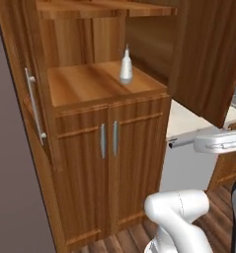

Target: Take 2 condiments from the cabinet and move them on the counter near the stove.Make sure the condiments are lined up with each other, next to each other.

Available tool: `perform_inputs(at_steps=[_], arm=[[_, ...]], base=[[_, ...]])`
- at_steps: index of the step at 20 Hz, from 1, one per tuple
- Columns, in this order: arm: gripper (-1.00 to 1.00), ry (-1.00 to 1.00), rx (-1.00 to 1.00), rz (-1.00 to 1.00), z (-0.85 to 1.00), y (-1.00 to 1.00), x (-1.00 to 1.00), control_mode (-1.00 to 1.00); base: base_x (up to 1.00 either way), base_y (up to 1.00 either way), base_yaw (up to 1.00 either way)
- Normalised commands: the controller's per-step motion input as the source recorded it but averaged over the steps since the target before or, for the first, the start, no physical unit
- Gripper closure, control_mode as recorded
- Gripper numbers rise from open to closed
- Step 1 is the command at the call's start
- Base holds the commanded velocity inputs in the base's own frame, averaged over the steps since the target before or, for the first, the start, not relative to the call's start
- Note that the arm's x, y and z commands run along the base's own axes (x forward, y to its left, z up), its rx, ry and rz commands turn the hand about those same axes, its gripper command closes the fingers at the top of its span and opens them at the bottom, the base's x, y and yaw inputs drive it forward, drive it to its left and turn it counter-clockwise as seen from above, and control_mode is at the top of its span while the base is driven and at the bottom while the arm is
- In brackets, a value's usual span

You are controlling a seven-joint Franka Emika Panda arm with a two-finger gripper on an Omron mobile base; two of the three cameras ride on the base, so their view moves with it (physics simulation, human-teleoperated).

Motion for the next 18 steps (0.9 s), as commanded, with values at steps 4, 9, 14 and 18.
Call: perform_inputs(at_steps=[4, 9, 14, 18], arm=[[-1.00, 0.00, 0.00, 0.00, 0.00, 0.00, 0.00, 1.00], [-1.00, 0.00, 0.00, 0.00, 0.00, 0.00, 0.00, 1.00], [-1.00, 0.00, 0.00, 0.00, 0.00, 0.00, 0.00, 1.00], [-1.00, 0.00, 0.00, 0.00, 0.00, 0.00, 0.00, 1.00]], base=[[0.77, 0.19, 0.00], [0.37, 0.58, 0.00], [0.29, 0.30, 0.00], [0.35, 0.17, 0.00]])
